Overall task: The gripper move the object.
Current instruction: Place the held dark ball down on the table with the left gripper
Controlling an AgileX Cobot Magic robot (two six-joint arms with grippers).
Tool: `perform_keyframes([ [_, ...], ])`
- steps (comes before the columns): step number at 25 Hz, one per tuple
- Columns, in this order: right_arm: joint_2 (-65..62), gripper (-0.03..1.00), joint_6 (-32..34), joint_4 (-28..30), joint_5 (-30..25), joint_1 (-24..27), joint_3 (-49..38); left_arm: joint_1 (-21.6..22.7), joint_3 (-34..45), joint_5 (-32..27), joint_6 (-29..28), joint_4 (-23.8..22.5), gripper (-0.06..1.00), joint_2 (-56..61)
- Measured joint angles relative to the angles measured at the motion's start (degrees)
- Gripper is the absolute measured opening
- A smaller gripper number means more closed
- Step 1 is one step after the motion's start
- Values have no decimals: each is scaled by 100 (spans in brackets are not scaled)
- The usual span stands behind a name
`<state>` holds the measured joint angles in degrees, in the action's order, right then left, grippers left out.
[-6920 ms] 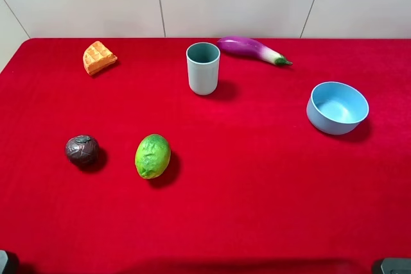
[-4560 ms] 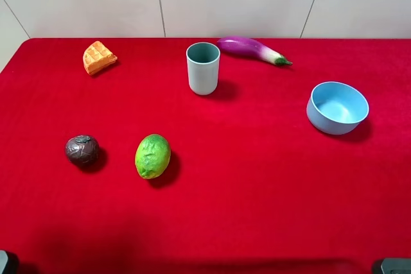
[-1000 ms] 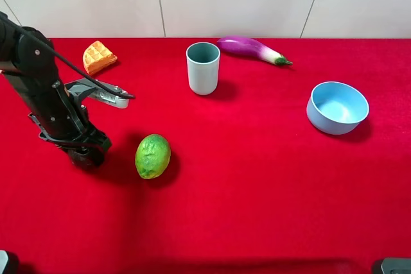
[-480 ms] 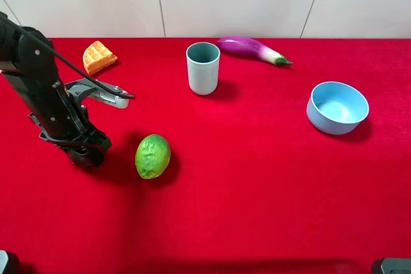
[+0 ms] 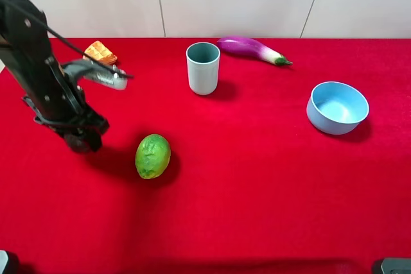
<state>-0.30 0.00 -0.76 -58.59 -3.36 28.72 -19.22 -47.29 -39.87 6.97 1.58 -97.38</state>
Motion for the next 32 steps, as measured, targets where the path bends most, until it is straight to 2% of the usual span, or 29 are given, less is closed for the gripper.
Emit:
perform_keyframes([
  [10,0,69,0,0,0,0,0,-13,-1001,-1376,-318,-158,59,403],
  [13,0,69,0,0,0,0,0,-175,-1404,-1648,-511,-267,59,403],
  [18,0,69,0,0,0,0,0,-566,-2028,-1943,-857,-485,59,403],
  [32,0,69,0,0,0,0,0,-1572,-3041,-2287,-1421,-523,59,304],
])
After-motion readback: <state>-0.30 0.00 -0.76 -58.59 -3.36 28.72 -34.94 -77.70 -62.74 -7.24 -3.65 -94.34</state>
